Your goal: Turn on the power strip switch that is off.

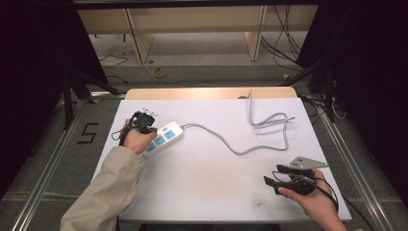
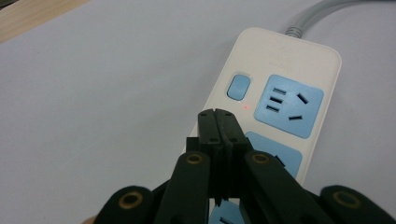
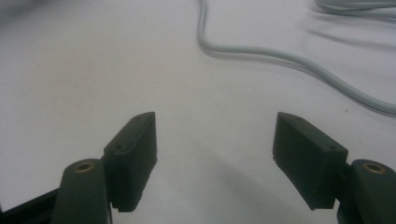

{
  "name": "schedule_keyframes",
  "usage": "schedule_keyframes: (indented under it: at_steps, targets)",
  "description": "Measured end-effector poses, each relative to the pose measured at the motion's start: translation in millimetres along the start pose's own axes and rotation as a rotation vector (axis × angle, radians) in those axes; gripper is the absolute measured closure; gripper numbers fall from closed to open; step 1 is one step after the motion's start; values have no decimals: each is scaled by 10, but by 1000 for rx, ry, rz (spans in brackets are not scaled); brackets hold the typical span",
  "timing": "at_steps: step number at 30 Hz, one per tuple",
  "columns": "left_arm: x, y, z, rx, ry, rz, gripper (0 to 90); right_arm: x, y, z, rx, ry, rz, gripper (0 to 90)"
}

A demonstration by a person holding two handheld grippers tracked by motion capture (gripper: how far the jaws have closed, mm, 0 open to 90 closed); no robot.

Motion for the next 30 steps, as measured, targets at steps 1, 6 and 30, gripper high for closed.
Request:
schedule_keyframes:
  at_steps: [1, 6, 30]
  targets:
    - [0, 0, -5, -1, -2, -3, 898, 0, 0, 0, 0, 0, 0, 312]
    - [1, 4, -28, -2, -7, -9, 899, 2, -1, 1, -2, 1, -1, 311]
    - [4, 5, -95, -9, -26, -25, 898, 8, -2, 7, -1, 1, 0, 311]
Point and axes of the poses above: each handheld gripper's, and its own axes: z roughly backward along the jaws, x roughly out of its underside, y roughly to its right, the point moved 3 cm from there along -z, roughly forward along the jaws, and after that the axes turned 5 degrees about z, right-handed, at the moved point
